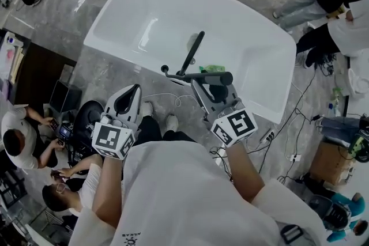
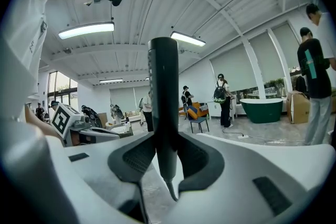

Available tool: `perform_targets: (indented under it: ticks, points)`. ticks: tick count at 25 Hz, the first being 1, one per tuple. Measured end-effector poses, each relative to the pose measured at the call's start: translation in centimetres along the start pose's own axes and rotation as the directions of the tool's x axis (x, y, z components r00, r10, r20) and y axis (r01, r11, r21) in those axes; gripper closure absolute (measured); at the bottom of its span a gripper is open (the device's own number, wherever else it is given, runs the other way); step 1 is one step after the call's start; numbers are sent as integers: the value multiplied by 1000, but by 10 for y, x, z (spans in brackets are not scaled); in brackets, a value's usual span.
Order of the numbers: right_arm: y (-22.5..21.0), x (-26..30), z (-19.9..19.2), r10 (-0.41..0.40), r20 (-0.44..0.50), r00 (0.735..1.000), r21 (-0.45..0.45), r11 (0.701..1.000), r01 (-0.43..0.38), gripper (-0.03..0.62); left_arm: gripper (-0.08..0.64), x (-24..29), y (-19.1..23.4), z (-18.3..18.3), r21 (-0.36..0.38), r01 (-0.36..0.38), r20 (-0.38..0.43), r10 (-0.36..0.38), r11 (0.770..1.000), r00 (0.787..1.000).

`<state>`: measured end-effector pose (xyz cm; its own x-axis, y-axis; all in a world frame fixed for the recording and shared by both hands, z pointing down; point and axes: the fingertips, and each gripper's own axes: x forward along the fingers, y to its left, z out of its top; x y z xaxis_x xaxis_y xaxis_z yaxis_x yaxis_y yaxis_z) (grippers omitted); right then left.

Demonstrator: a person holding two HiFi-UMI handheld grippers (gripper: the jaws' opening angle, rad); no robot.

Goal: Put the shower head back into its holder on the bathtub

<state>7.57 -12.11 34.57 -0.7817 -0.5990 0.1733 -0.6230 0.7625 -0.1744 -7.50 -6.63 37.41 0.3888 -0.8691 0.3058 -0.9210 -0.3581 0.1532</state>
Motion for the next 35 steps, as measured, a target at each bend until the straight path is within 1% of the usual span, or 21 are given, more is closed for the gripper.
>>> perform_targets:
  ticks: [4, 6, 11, 16, 22, 27, 35]
  points:
    - [5, 15, -8, -26, -30, 999, -19, 999, 26, 452, 551, 3, 17, -8, -14, 30, -20, -30, 999, 999]
    - [4, 22, -11, -44, -38, 998, -15, 999, 44, 452, 551, 8, 24, -10, -16, 49, -31, -49, 999, 998]
    - [-1, 41, -28, -118, -81, 990, 6, 993, 119, 453, 551, 25, 44, -4, -4, 114, -49, -114, 994, 992]
    - [-3, 57, -47, -182, -124, 976, 17, 983, 185, 453, 551, 35, 60, -8, -13, 174, -85, -174, 985, 981]
    - [-10, 78, -75, -258, -165, 952, 6, 965, 263, 453, 551, 52, 78, -16, -14, 218, -115, -218, 976, 969]
    - [-13, 105, -105, -302, -208, 930, -4, 951, 308, 453, 551, 65, 99, -26, -25, 247, -138, -248, 969, 959]
    - [-20, 124, -139, -348, -252, 903, 23, 931, 365, 453, 551, 76, 113, -42, -35, 286, -166, -288, 957, 943]
